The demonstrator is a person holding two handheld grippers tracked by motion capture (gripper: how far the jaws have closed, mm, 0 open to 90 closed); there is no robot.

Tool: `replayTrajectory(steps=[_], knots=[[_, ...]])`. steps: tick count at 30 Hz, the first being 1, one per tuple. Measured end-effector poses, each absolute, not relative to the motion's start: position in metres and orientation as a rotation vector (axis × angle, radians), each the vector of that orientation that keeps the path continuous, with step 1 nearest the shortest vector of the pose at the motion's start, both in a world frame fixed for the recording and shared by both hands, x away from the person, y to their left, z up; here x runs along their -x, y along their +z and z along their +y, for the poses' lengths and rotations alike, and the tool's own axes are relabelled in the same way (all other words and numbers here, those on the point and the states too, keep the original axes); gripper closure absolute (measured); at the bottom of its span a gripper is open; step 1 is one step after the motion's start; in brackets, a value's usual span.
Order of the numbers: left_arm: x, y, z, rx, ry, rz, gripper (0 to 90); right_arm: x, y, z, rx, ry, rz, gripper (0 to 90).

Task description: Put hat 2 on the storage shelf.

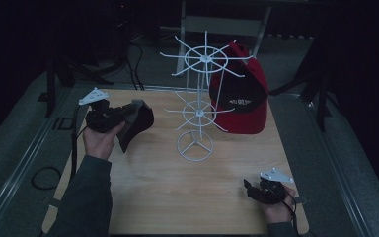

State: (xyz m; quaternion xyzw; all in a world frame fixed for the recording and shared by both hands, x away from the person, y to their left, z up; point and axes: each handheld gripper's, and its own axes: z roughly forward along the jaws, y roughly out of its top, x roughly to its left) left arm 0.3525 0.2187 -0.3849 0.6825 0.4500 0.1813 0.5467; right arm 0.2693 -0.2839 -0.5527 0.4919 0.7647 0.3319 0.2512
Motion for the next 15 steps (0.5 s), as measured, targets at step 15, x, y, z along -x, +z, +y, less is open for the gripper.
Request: replayTrajectory(steps=[15], knots=[[-0.353, -0.371, 0.217, -1.61, 0.459, 1.063, 89.2, -0.269, -0.553, -0.286, -1.35, 0.917, 2.066, 31.5]])
